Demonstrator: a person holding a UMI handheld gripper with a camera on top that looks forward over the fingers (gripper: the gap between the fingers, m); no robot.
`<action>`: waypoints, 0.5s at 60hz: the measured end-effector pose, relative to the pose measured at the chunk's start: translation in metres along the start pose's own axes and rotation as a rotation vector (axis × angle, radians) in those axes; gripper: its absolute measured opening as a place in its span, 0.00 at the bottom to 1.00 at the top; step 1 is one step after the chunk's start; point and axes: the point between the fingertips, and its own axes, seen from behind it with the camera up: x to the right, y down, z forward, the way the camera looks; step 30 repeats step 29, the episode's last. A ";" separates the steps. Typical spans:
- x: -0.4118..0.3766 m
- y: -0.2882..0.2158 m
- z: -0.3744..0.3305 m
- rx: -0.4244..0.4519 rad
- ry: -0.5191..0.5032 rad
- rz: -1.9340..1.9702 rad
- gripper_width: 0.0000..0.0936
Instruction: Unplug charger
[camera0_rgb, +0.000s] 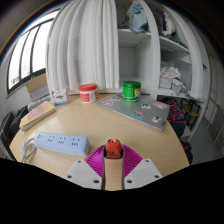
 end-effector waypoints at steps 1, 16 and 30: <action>0.000 0.001 0.001 -0.005 -0.001 0.004 0.24; -0.005 0.000 0.007 -0.048 -0.049 0.063 0.54; 0.006 -0.009 -0.011 0.012 -0.052 0.001 0.90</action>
